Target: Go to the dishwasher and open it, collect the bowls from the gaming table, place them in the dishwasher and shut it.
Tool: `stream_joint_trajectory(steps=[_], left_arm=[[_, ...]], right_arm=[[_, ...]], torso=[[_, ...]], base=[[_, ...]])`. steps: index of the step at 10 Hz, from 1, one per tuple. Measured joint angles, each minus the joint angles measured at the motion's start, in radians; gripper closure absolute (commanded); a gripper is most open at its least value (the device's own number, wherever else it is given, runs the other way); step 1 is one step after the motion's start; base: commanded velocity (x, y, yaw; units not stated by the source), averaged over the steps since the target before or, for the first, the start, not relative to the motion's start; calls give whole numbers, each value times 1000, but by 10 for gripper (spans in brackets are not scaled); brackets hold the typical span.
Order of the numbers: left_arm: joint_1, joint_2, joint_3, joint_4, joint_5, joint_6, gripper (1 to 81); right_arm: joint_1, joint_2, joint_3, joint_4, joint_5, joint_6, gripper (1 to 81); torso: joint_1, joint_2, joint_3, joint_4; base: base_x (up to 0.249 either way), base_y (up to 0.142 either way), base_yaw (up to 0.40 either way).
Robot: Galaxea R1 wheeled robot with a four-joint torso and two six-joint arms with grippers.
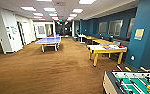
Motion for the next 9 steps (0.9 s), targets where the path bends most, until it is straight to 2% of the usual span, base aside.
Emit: stream_joint_trajectory(steps=[9], left_arm=[[2,5,0,0,0,1,10]], right_arm=[[-3,0,0,0,0,0,10]], torso=[[0,0,0,0]], base=[[177,0,0]])
